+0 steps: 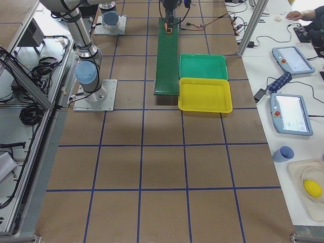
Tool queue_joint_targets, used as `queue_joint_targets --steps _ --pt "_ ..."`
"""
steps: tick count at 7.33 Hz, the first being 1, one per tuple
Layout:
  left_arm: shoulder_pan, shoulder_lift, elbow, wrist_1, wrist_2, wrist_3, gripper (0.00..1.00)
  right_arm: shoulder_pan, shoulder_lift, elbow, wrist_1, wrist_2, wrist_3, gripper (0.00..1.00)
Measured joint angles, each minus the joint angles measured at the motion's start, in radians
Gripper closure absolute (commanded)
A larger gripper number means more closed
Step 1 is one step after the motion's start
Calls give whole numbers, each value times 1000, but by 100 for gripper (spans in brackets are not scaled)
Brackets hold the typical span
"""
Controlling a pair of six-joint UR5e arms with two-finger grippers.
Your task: Sort buttons by color to trays
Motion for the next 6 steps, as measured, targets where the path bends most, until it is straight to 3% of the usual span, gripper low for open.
queue_joint_targets --steps 6 --pt "238 -192 232 2 82 -542 0 -1 0 -1 0 0 0 0"
